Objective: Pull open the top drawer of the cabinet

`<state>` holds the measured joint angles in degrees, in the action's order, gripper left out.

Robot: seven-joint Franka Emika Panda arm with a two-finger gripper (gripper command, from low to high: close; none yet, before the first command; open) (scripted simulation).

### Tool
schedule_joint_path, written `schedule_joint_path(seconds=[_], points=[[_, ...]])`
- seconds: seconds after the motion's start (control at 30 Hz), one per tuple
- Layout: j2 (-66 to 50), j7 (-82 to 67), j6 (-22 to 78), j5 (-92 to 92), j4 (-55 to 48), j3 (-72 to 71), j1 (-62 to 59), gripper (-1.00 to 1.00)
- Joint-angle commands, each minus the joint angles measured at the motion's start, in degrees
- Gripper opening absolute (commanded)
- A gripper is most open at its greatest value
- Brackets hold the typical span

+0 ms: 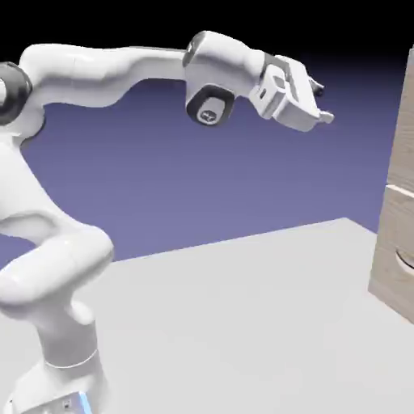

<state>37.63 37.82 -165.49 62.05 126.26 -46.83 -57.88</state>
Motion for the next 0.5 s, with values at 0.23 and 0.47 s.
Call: schedule_joint_path(seconds=[0.23,0.47], points=[[1.4,-1.3,2.4,17.6,-9.9,-13.3,-16.6,0.0],[2.6,-2.5,4.5,33.0,-18.5,-24.9,-31.1,0.0]])
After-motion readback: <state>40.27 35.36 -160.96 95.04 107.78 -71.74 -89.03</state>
